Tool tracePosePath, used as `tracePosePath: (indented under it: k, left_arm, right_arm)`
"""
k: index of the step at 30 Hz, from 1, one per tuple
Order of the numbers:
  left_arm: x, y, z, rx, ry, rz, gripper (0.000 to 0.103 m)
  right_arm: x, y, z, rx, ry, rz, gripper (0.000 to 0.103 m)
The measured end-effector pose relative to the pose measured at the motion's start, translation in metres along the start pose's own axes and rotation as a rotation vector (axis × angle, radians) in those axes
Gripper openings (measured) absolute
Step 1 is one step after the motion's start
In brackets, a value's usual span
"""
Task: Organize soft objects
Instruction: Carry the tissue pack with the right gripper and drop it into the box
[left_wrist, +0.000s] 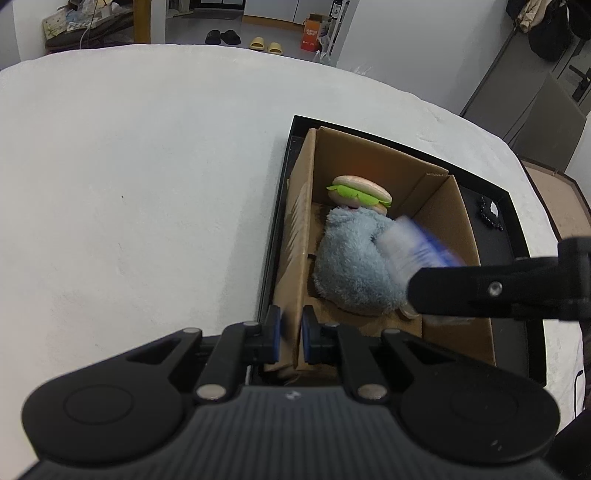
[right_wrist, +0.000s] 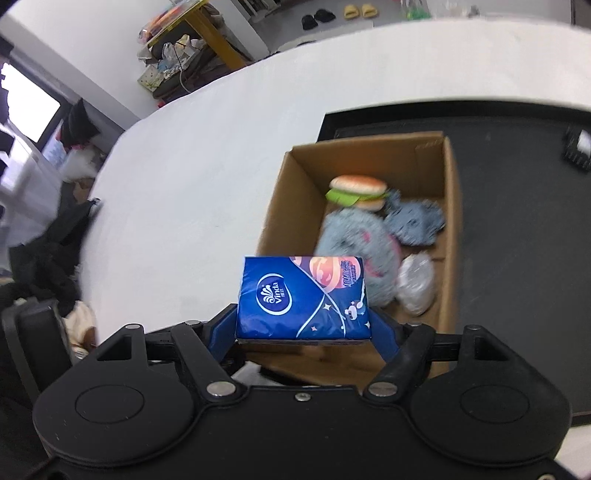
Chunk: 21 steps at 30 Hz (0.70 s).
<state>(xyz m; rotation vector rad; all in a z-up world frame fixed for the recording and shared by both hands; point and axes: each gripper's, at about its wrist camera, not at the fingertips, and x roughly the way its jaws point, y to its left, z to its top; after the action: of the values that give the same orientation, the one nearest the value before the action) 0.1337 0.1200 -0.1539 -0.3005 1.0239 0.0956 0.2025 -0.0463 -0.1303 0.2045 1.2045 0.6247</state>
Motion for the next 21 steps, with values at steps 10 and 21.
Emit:
tracePosePath:
  k: [10,21]
  left_arm:
    - [0.0,0.0,0.0,0.003,-0.001,0.001,0.01]
    - [-0.004,-0.006,-0.001,0.026,-0.011,0.042,0.012]
  right_arm:
    - [0.004,-0.012,-0.005,0.052,0.011,0.015,0.074]
    - [-0.009,-0.019,-0.008,-0.006,-0.006,-0.028,0.074]
